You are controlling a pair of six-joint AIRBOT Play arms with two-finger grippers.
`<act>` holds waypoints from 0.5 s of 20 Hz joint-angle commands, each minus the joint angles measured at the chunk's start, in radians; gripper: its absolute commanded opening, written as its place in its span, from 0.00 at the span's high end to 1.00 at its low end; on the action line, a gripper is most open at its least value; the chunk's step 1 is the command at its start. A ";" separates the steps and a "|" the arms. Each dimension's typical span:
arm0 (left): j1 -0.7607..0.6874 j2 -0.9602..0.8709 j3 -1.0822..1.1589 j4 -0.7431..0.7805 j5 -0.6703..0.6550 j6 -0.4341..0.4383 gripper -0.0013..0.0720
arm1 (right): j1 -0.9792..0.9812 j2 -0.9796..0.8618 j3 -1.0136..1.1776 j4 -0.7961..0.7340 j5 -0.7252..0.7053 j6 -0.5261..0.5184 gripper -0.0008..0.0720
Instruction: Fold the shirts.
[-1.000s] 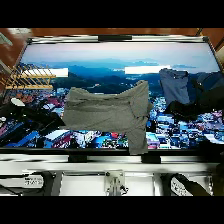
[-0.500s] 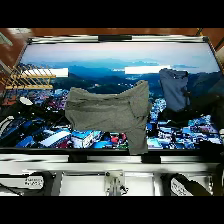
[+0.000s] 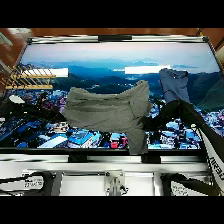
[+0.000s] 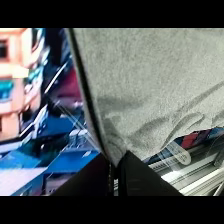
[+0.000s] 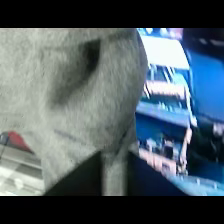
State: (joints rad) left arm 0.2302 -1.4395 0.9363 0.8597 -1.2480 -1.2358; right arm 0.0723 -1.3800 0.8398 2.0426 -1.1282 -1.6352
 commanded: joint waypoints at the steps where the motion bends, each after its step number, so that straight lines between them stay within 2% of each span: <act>1: -0.008 0.010 0.001 -0.001 0.005 0.029 0.94 | 0.019 -0.027 -0.002 0.025 0.075 0.047 0.78; 2: -0.010 0.023 0.002 0.000 0.017 0.044 0.94 | 0.019 -0.026 0.006 0.029 0.067 0.046 0.91; 6: -0.011 0.200 0.095 0.000 0.074 0.062 0.94 | 0.016 0.125 0.109 -0.004 0.028 -0.003 0.91; 8: -0.013 0.324 0.216 -0.002 0.070 0.137 0.94 | 0.008 0.267 0.242 -0.045 0.019 -0.065 0.91; 10: -0.012 0.463 0.376 0.000 0.101 0.181 0.94 | -0.009 0.413 0.417 -0.089 0.049 -0.060 0.91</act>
State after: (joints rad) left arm 0.2184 -1.1358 1.1519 0.8593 -1.1873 -1.1255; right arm 0.0772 -1.1301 1.0817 2.0106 -1.1034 -1.6646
